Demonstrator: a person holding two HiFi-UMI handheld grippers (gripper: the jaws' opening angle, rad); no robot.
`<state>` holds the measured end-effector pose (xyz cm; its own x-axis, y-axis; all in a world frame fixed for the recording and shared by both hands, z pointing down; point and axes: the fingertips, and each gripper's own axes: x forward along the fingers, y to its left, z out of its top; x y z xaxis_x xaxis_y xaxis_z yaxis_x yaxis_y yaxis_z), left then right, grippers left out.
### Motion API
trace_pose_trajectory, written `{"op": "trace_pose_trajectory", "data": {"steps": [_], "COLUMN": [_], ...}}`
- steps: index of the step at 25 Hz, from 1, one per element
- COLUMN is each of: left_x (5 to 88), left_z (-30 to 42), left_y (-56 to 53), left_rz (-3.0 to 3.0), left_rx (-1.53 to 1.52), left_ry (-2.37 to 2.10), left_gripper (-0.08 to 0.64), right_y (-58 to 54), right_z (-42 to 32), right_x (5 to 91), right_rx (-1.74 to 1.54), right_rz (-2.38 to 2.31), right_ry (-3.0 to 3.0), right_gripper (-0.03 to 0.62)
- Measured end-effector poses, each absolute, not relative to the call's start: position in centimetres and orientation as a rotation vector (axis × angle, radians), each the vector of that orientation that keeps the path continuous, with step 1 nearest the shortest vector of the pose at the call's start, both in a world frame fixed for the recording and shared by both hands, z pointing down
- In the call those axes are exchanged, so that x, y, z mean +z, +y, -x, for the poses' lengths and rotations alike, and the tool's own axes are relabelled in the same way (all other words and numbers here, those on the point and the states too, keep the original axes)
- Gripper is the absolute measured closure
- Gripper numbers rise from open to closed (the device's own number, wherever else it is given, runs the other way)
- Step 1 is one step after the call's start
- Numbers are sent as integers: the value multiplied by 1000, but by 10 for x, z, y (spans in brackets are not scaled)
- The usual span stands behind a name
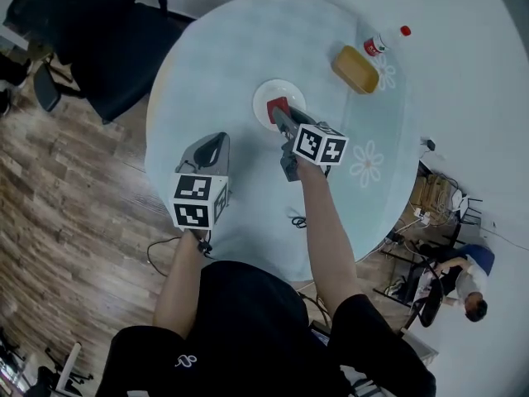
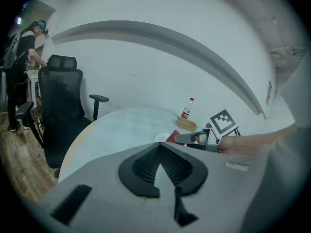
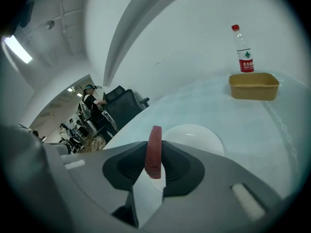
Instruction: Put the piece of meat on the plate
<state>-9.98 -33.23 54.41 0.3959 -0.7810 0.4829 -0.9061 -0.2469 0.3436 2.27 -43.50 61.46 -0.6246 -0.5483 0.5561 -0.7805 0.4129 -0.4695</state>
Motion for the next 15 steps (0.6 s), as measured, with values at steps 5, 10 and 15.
{"op": "trace_pose_trajectory", "data": {"steps": [5, 10, 15], "left_x": [550, 545, 540], "left_z": [102, 100, 97], "left_y": [-332, -335, -334], "left_rz": [-2071, -2089, -2103], "left_rx": [295, 285, 276], "left_ry": [-1437, -1439, -1432], "left_gripper": [561, 561, 561], "right_y": [-450, -456, -460], "right_z": [-14, -24, -40], "right_x": [632, 640, 643], "right_rx": [1068, 1114, 1110], "right_rz": [-1083, -1107, -1204], "right_ry": [-2315, -2290, -2258], "right_gripper": [492, 492, 418]}}
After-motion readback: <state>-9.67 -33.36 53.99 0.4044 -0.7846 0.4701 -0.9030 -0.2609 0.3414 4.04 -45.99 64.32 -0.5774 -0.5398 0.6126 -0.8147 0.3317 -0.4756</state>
